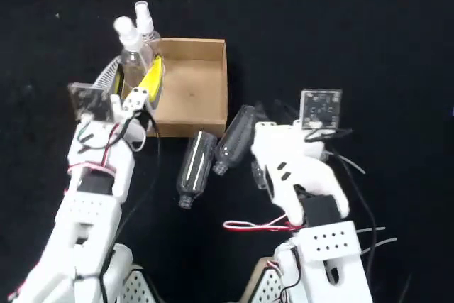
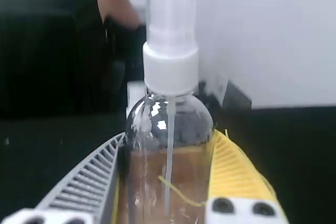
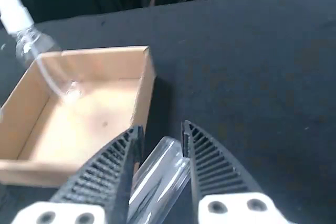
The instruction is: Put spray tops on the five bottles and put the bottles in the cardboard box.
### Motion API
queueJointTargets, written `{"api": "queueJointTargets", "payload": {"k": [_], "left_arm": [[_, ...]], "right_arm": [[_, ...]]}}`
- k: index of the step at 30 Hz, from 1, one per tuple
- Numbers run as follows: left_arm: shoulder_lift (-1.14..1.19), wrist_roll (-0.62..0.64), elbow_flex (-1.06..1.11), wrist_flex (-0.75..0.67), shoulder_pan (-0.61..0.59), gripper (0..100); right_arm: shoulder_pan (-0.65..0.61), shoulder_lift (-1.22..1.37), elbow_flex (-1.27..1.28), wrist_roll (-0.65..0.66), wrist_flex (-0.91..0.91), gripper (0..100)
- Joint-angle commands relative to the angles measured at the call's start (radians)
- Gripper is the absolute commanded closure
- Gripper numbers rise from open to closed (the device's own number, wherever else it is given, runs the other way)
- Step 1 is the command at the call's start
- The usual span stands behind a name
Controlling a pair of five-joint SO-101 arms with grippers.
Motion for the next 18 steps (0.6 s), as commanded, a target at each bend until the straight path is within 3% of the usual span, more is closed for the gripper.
{"api": "queueJointTargets", "payload": {"k": [1, 13, 18], "left_arm": [[0.118, -0.002, -0.122, -0.029, -0.008, 97], [0.135, -0.002, -0.131, -0.038, -0.001, 97], [0.221, -0.002, -0.091, -0.278, -0.015, 97]], "right_arm": [[0.037, -0.035, -0.007, -0.011, -0.029, 90.6], [0.034, -0.039, 0.019, -0.011, -0.054, 90.6], [-0.025, -0.039, 0.081, -0.006, -0.137, 90.6]]}}
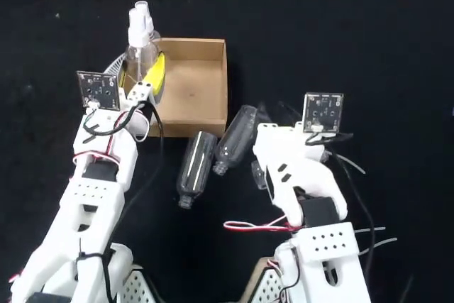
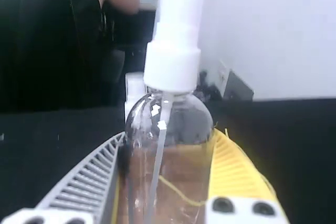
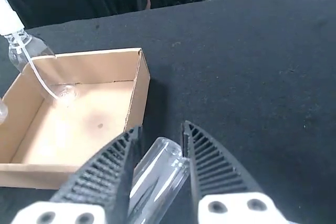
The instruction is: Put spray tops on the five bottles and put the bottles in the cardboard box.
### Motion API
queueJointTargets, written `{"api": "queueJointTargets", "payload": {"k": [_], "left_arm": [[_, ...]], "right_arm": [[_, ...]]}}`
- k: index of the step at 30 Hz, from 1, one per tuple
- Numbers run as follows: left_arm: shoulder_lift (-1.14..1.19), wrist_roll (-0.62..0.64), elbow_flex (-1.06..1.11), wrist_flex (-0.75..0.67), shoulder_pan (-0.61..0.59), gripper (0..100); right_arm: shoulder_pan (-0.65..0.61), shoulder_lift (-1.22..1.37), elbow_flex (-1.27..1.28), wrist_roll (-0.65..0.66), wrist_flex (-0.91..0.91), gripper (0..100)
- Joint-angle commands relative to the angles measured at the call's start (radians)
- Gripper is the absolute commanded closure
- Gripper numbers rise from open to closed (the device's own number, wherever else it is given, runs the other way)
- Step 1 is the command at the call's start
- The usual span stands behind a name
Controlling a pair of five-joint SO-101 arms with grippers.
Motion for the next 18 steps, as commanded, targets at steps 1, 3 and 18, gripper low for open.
{"api": "queueJointTargets", "payload": {"k": [1, 3, 18], "left_arm": [[0.08, -0.002, -0.015, -0.259, -0.015, 97], [0.133, -0.002, 0.007, -0.376, -0.013, 97], [0.45, 0.006, -0.117, -0.482, -0.048, 97]], "right_arm": [[-0.051, -0.03, 0.025, -0.002, -0.08, 90.6], [-0.064, -0.03, 0.03, -0.002, -0.081, 90.6], [-0.074, -0.03, 0.033, -0.002, -0.083, 90.6]]}}
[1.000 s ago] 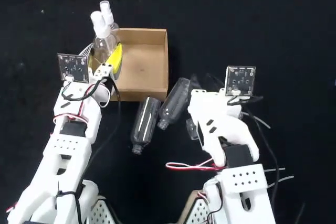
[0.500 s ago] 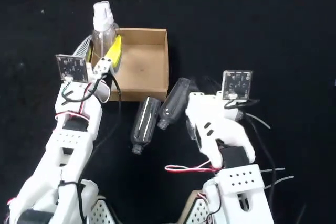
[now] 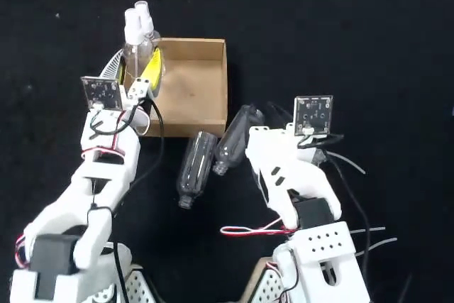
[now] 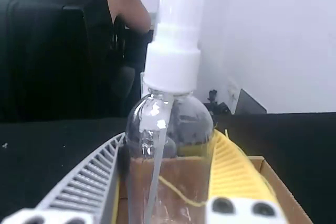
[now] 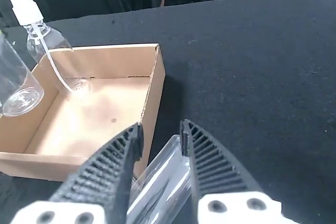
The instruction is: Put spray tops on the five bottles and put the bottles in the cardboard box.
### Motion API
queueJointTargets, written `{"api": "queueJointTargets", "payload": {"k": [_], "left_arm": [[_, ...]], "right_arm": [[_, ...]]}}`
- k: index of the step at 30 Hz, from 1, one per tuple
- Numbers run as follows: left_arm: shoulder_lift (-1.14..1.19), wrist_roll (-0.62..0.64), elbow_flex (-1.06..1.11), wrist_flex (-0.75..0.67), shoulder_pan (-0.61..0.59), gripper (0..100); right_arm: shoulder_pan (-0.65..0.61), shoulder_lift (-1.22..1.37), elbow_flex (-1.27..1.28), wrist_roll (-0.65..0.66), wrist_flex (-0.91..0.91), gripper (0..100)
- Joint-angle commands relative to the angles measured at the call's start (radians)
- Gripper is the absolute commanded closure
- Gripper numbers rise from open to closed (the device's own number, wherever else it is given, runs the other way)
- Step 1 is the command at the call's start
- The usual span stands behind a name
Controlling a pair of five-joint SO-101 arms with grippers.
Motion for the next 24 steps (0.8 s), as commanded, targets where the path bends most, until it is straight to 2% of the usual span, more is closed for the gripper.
{"api": "queueJointTargets", "payload": {"k": [1, 4, 8, 11, 24], "left_arm": [[0.054, 0.006, -0.091, -0.028, -0.01, 97], [0.118, 0.006, -0.104, -0.064, -0.021, 97], [0.236, 0.0, -0.101, -0.305, -0.035, 97], [0.331, 0.003, -0.108, -0.399, -0.042, 97], [0.519, 0.008, -0.239, -0.428, -0.036, 97]], "right_arm": [[-0.018, -0.03, -0.002, 0.0, -0.029, 90.6], [-0.018, -0.03, -0.002, -0.002, -0.029, 90.6], [-0.018, -0.03, -0.002, -0.003, -0.029, 90.6], [-0.018, -0.03, -0.002, -0.005, -0.029, 90.6], [-0.018, -0.03, -0.002, -0.005, -0.029, 90.6]]}}
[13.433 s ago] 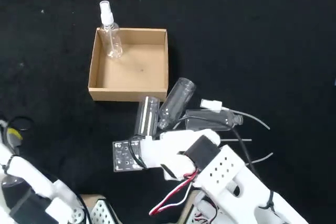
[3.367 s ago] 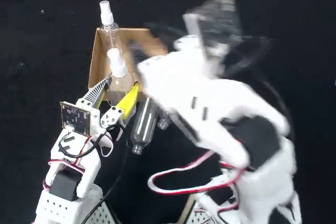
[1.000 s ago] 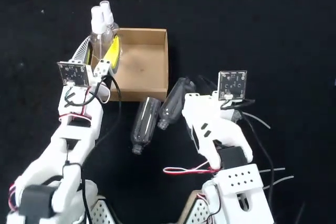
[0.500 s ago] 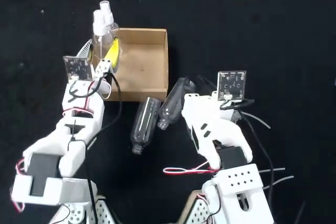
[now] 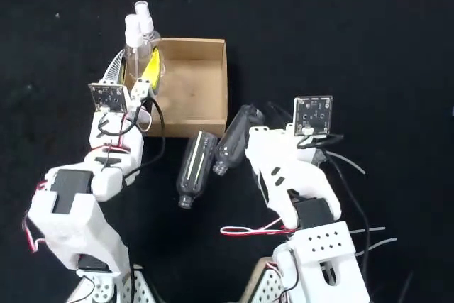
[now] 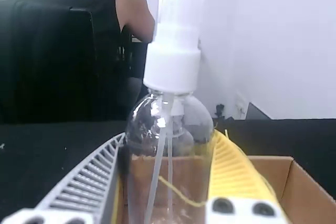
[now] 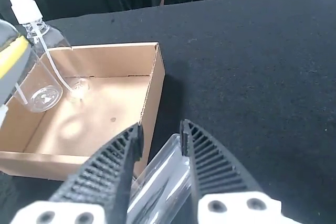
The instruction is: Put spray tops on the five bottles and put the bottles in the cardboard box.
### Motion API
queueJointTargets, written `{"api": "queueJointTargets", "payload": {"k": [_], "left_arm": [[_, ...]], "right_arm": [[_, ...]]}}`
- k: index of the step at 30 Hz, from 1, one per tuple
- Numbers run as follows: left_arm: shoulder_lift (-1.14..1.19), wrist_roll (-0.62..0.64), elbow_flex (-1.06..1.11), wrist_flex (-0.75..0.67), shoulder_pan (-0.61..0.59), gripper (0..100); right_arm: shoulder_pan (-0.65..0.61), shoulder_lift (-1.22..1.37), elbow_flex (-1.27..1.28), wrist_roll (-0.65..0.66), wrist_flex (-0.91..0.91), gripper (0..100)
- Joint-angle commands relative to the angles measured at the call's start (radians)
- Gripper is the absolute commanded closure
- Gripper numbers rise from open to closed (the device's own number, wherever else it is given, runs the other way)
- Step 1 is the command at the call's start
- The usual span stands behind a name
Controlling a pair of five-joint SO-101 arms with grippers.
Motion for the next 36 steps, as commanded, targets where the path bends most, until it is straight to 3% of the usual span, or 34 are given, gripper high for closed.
{"api": "queueJointTargets", "payload": {"k": [1, 33, 36], "left_arm": [[0.038, 0.008, -0.085, -0.026, -0.008, 97], [0.175, 0.003, -0.09, -0.028, -0.013, 96], [0.175, 0.003, -0.085, -0.031, -0.013, 91]], "right_arm": [[-0.018, -0.03, -0.004, -0.005, -0.029, 90.6], [-0.018, -0.03, -0.005, -0.003, -0.031, 90.6], [-0.018, -0.03, -0.005, -0.003, -0.031, 90.6]]}}
